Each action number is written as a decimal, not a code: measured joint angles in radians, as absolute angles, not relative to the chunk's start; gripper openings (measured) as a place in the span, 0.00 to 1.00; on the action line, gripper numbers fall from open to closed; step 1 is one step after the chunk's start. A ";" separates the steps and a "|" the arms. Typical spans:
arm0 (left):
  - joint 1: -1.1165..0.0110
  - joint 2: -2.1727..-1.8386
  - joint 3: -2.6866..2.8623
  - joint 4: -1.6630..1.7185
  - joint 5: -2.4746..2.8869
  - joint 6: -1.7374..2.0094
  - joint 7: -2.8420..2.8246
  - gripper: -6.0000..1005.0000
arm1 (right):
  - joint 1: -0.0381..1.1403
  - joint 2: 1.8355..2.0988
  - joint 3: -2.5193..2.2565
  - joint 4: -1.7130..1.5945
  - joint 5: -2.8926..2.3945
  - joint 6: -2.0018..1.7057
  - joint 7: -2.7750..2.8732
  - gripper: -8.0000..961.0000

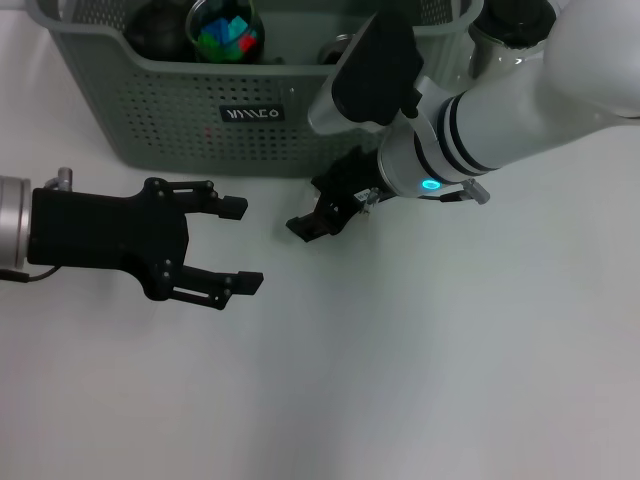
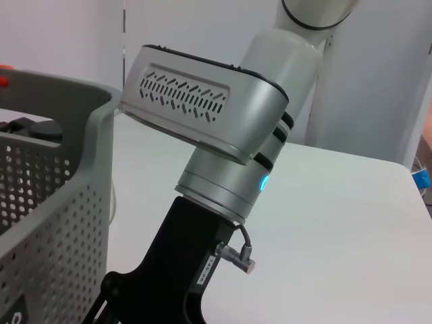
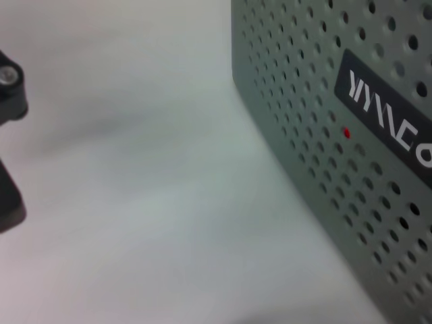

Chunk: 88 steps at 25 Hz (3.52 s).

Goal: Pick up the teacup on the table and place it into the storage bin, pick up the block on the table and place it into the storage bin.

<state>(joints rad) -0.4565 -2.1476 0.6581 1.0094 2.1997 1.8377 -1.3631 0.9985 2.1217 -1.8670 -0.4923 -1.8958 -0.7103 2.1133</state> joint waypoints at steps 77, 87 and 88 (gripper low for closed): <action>-0.428 -2.142 0.620 1.015 2.204 1.839 -1.367 0.88 | 0.912 2.094 -1.808 -0.638 -1.829 -0.912 2.045 0.46; -0.400 -2.147 0.582 1.009 2.231 1.825 -1.368 0.88 | 0.831 2.046 -1.538 -0.815 -1.856 -1.280 2.043 0.46; -0.398 -2.147 0.581 1.009 2.231 1.825 -1.368 0.88 | 0.825 2.042 -1.497 -0.839 -1.857 -1.328 2.044 0.46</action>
